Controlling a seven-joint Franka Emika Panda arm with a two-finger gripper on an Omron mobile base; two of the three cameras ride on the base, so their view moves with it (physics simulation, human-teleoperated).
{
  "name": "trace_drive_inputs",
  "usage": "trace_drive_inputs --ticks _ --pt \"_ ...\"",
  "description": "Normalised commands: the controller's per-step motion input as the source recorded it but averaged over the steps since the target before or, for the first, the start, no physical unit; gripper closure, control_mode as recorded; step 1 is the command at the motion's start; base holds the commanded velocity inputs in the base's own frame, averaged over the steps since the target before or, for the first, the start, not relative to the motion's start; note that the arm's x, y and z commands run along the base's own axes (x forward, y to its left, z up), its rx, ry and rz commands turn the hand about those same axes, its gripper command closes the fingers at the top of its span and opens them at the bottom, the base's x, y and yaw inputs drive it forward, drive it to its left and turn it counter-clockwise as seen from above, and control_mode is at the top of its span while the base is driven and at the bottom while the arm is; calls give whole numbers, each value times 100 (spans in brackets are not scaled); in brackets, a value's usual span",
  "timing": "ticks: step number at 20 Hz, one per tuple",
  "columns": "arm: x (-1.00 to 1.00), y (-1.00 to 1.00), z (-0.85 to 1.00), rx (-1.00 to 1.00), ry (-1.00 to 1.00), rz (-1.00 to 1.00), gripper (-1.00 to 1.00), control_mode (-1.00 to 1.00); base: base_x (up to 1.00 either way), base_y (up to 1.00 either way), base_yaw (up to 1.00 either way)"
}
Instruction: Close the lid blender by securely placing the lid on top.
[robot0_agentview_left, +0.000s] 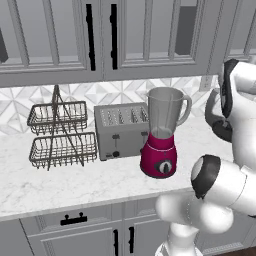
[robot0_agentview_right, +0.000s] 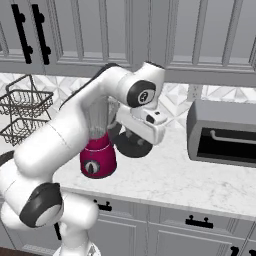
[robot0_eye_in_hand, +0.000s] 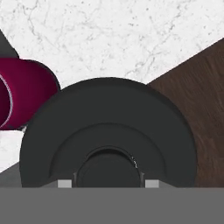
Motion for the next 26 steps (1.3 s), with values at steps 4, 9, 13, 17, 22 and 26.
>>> trace_drive_inputs --ticks 4,9,13,17,22,26 --pt "-49 52 100 -3 0 -7 100 -100 0 0 0" --pt "-56 15 100 -1 -4 -7 100 -100 0 0 0" --pt "4 56 100 -3 -1 -1 100 -100 0 0 0" --pt "39 80 88 0 0 0 100 -100 0 0 0" --pt "39 64 4 0 0 2 100 -100 0 0 0" --pt "49 50 -34 0 0 0 100 -100 0 0 0"
